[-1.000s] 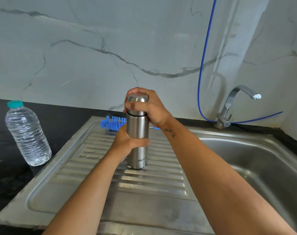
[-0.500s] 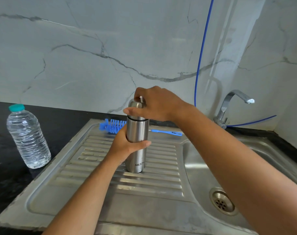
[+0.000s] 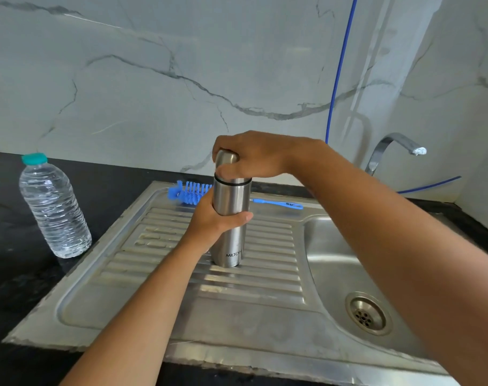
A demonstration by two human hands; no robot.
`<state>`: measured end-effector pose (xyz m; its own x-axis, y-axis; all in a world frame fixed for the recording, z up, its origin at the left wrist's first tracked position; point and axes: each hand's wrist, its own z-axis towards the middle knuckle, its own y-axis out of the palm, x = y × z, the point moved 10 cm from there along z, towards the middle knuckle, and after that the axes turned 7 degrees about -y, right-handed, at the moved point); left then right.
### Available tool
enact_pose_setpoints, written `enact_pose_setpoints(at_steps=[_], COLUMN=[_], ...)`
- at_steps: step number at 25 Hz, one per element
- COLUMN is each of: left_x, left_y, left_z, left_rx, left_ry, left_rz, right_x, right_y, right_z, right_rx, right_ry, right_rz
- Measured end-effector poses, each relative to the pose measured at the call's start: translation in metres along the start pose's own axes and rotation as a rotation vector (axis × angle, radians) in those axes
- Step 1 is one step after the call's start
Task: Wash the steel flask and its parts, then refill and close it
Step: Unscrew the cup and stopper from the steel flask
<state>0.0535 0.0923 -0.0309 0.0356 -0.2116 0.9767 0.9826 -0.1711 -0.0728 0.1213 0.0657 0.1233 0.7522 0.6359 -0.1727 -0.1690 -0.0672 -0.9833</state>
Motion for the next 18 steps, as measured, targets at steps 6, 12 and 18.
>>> enact_pose_setpoints(at_steps=[6, 12, 18], left_x=[0.001, 0.001, 0.003], left_y=[0.002, 0.002, 0.003], left_z=[-0.001, 0.000, -0.001], left_rx=[-0.024, -0.031, -0.039], left_ry=[0.013, 0.009, 0.012], left_rz=[0.003, 0.001, -0.005], right_x=[-0.007, -0.006, -0.016], right_y=[-0.019, -0.015, -0.011], right_z=[0.004, -0.001, 0.002], right_rx=[0.065, -0.043, -0.092], right_ry=[0.097, 0.127, 0.082], right_rz=[-0.235, -0.219, -0.191])
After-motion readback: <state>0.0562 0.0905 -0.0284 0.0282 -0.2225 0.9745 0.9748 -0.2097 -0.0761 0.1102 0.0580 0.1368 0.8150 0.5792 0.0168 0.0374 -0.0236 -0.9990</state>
